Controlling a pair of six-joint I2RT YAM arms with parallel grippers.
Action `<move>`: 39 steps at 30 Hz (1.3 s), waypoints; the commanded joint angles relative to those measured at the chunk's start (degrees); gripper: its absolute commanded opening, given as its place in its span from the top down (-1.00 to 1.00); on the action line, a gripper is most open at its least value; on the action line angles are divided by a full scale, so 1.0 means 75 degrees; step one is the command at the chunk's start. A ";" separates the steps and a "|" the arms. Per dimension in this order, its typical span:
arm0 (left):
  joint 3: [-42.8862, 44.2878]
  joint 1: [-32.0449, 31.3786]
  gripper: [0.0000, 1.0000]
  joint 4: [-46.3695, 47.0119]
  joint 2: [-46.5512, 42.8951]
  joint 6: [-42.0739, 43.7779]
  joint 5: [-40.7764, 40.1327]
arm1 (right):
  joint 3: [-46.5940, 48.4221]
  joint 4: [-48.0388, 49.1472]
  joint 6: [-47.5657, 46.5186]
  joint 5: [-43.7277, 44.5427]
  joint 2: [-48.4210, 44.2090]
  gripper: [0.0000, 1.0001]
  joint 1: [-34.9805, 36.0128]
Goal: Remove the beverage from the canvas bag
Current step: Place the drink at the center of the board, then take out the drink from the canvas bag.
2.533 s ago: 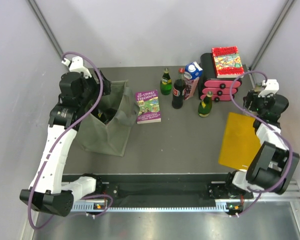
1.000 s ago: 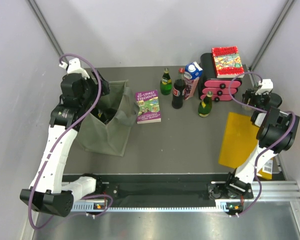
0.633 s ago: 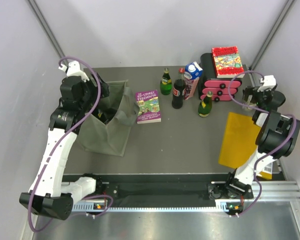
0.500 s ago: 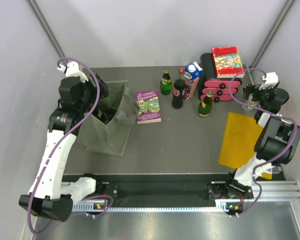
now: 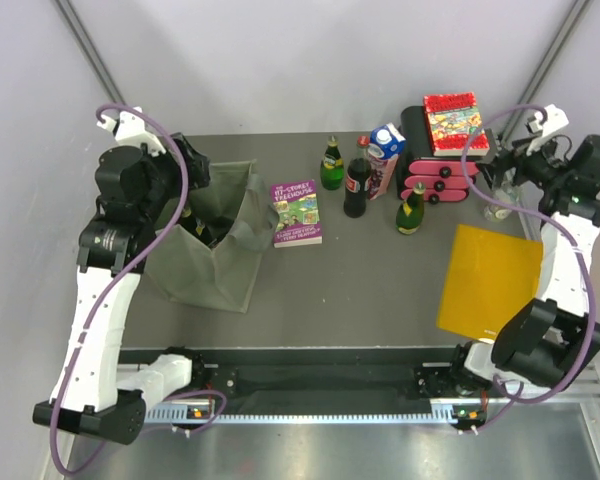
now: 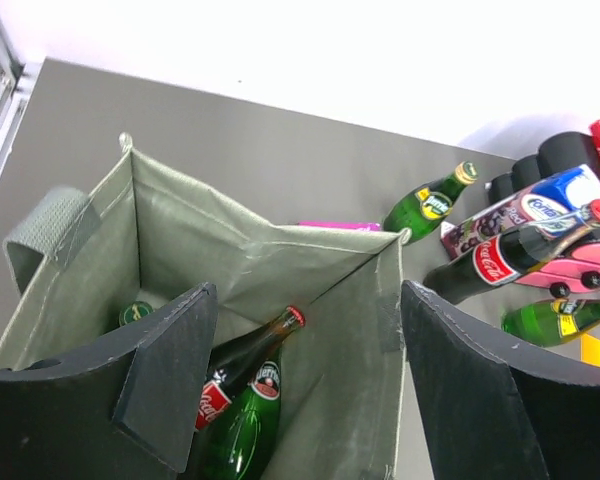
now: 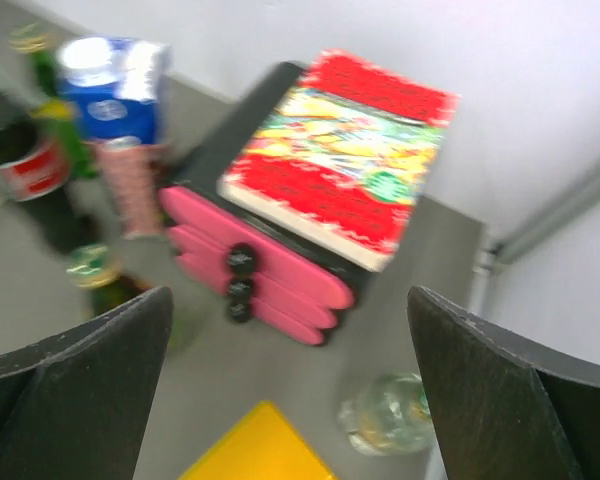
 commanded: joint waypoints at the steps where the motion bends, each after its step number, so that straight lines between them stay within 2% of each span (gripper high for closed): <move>1: 0.0289 -0.0011 -0.57 -0.0260 0.0071 0.0356 0.0315 | 0.1220 -0.3353 -0.1324 -0.1179 -0.0150 -0.99 0.1085; 3: 0.0347 -0.0011 -0.57 -0.0400 0.0082 0.0473 0.0350 | 0.1420 -0.3894 -0.1524 -0.1109 -0.0255 -0.99 0.1661; 4: 0.0370 -0.0011 -0.57 -0.0575 0.0105 0.0520 0.0350 | 0.1618 -0.4081 -0.1676 -0.0923 -0.0278 -0.99 0.2349; 6: 0.0440 -0.0011 -0.57 -0.0764 0.0106 0.0625 0.0373 | 0.1772 -0.4387 -0.1957 -0.0758 -0.0395 -0.99 0.3090; 7: 0.0476 -0.0011 -0.57 -0.0857 0.0094 0.0660 0.0385 | 0.1865 -0.4365 -0.2005 -0.0537 -0.0454 -0.99 0.3975; 9: 0.0534 -0.0011 -0.56 -0.1115 0.0012 0.0696 0.0315 | 0.2018 -0.4306 -0.2203 -0.0161 -0.0501 -0.99 0.4859; 10: 0.0546 -0.0011 -0.57 -0.1186 -0.0046 0.0696 0.0303 | 0.2228 -0.4329 -0.2286 0.0223 -0.0478 -0.99 0.5757; 12: 0.0511 -0.0011 -0.57 -0.1326 -0.0187 0.0696 0.0245 | 0.2614 -0.4329 -0.2461 0.0542 -0.0291 -0.99 0.6594; 13: 0.0500 -0.0011 -0.57 -0.1362 -0.0245 0.0684 0.0245 | 0.2767 -0.4341 -0.2497 0.0811 -0.0174 -0.99 0.7387; 18: 0.0277 -0.0011 -0.57 -0.1538 -0.0574 0.0626 0.0058 | 0.4206 -0.4271 -0.2615 0.1526 0.1020 -0.96 0.9522; 24: 0.0476 -0.0011 -0.57 -0.1830 -0.0645 0.0649 -0.0645 | 0.5895 -0.4294 -0.2498 0.2019 0.2567 -0.93 1.1129; 30: 0.0488 -0.0011 -0.56 -0.1772 -0.0715 0.0661 -0.0986 | 0.6365 -0.3861 -0.2182 0.3049 0.3494 -0.95 1.2186; 39: 0.0136 -0.0011 -0.57 -0.1491 -0.0785 0.0696 -0.0857 | 0.7023 -0.3509 -0.1677 0.3684 0.4608 -0.94 1.2433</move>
